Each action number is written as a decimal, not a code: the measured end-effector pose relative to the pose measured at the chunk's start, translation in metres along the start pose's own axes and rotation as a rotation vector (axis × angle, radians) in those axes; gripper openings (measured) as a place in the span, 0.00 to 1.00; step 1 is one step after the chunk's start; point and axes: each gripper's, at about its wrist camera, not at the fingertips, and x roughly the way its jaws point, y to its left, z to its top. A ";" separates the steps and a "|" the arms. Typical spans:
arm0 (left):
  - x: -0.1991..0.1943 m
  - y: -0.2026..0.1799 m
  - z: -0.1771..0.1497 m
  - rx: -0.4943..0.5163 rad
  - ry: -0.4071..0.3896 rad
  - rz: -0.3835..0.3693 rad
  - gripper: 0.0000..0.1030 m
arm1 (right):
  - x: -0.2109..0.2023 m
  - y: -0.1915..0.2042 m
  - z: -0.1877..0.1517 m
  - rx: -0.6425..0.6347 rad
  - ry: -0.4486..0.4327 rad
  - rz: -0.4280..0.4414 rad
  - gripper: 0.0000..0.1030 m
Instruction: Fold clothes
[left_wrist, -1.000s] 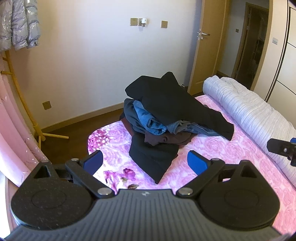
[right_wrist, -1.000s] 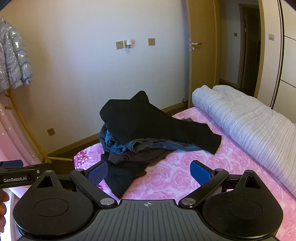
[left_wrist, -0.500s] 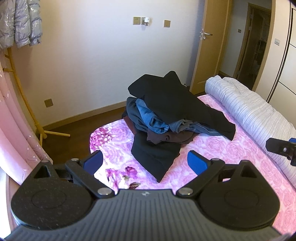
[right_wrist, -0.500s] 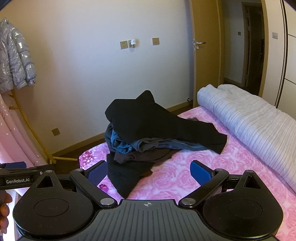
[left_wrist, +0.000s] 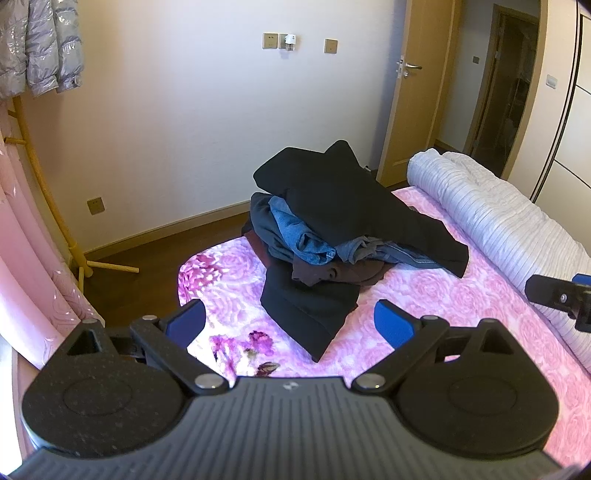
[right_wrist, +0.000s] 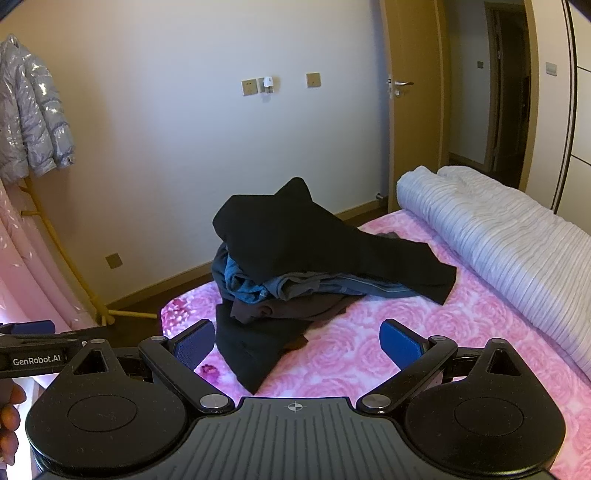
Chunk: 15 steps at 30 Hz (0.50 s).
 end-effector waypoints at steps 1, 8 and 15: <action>0.000 0.000 0.000 0.000 0.000 0.001 0.94 | 0.000 0.000 0.000 0.000 -0.001 0.001 0.96; 0.000 0.000 0.001 -0.004 0.002 0.005 0.94 | 0.002 0.000 0.000 -0.003 -0.001 0.007 0.96; 0.001 -0.001 0.001 0.005 0.003 0.013 0.94 | 0.006 -0.001 0.001 -0.005 -0.001 0.004 0.96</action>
